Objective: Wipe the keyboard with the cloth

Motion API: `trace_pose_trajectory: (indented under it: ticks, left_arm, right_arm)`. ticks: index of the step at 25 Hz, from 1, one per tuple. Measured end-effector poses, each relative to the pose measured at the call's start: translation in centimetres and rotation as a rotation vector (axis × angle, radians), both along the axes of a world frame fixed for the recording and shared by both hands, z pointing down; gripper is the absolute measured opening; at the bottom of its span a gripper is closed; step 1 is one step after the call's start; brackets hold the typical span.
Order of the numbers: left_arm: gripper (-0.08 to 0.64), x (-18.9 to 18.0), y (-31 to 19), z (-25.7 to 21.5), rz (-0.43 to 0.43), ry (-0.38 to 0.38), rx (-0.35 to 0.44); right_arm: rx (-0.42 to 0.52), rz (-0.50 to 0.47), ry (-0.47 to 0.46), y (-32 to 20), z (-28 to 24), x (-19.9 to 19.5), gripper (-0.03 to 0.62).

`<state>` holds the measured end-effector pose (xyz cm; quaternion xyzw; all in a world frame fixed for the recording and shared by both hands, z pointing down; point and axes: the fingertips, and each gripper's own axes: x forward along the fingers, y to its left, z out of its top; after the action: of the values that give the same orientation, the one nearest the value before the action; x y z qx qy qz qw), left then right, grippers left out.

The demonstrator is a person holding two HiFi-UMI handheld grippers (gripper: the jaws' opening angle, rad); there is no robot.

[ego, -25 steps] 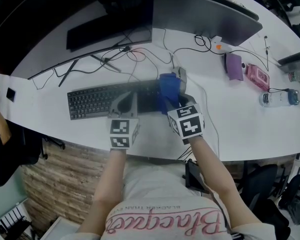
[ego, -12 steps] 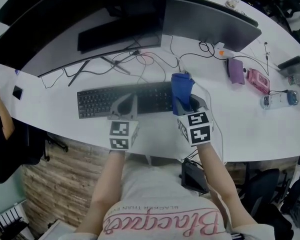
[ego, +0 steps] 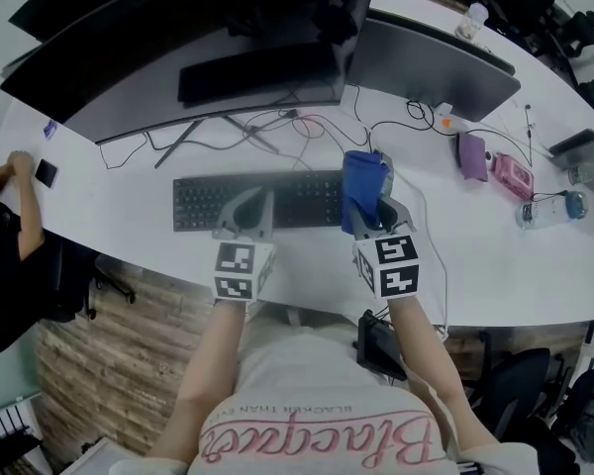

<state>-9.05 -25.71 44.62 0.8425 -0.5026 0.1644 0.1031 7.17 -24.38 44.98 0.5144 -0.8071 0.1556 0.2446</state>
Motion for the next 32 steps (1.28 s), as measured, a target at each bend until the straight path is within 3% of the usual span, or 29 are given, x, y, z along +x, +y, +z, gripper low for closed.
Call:
trace_pose_trajectory:
  ticks: [18, 32]
  left_arm:
    - [0.006, -3.5, 0.7, -6.8, 0.029, 0.065, 0.178]
    - [0.006, -5.7, 2.5, -9.9, 0.071, 0.114, 0.328]
  right_arm:
    - [0.222, -0.117, -0.132, 1.5, -6.9, -9.4, 0.098]
    - [0.352, -0.199, -0.173, 2.5, -9.2, -15.6, 0.098]
